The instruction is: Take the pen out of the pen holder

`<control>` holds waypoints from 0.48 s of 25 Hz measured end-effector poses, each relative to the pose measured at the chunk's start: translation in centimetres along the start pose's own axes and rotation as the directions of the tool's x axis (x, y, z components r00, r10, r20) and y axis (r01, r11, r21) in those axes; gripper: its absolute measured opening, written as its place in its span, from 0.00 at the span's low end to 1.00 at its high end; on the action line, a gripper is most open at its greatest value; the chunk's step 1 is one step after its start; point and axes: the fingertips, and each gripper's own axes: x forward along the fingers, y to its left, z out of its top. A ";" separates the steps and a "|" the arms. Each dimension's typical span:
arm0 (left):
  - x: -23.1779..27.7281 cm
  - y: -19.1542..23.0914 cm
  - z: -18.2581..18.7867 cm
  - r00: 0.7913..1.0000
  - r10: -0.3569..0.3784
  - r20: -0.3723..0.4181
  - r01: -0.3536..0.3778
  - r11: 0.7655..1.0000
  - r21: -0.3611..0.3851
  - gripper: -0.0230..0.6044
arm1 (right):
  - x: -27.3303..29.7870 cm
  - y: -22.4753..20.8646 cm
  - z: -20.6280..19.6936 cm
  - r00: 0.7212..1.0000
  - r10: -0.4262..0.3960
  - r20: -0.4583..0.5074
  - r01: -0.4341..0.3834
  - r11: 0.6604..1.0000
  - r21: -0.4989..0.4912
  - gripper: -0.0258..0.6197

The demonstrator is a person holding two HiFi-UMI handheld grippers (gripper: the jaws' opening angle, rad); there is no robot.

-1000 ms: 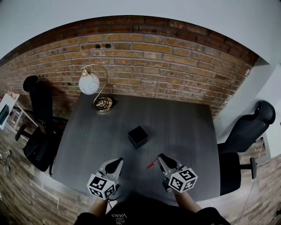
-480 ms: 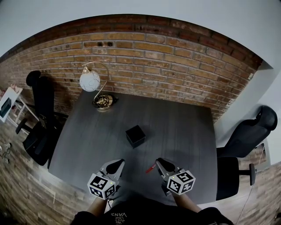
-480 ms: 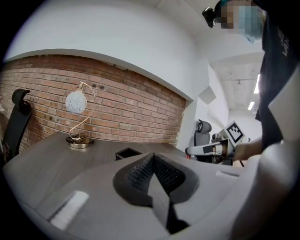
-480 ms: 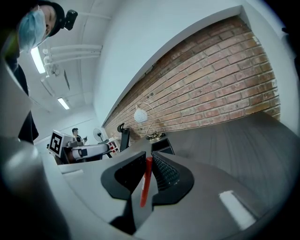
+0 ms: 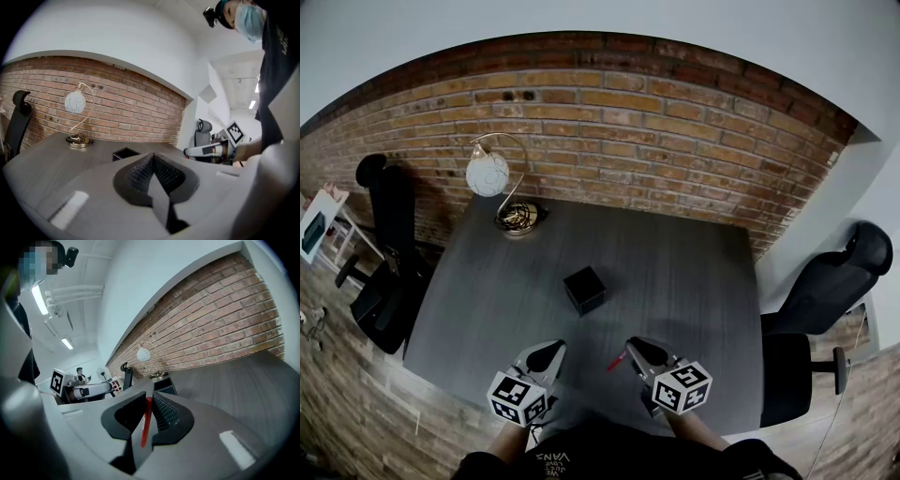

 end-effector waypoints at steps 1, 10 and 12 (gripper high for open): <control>0.0 -0.1 0.0 1.000 0.000 0.001 0.000 1.000 -0.001 0.12 | -0.1 0.0 0.0 1.000 -0.002 0.003 0.002 1.000 0.001 0.11; -0.2 -0.2 0.0 1.000 -0.004 0.025 0.005 1.000 -0.017 0.12 | -0.4 -0.4 0.3 0.999 -0.036 0.035 0.035 0.999 0.009 0.11; -0.3 -0.1 -0.2 1.000 -0.001 0.025 0.002 1.000 -0.023 0.12 | -0.5 -0.6 0.4 0.998 -0.045 0.041 0.045 0.999 0.010 0.11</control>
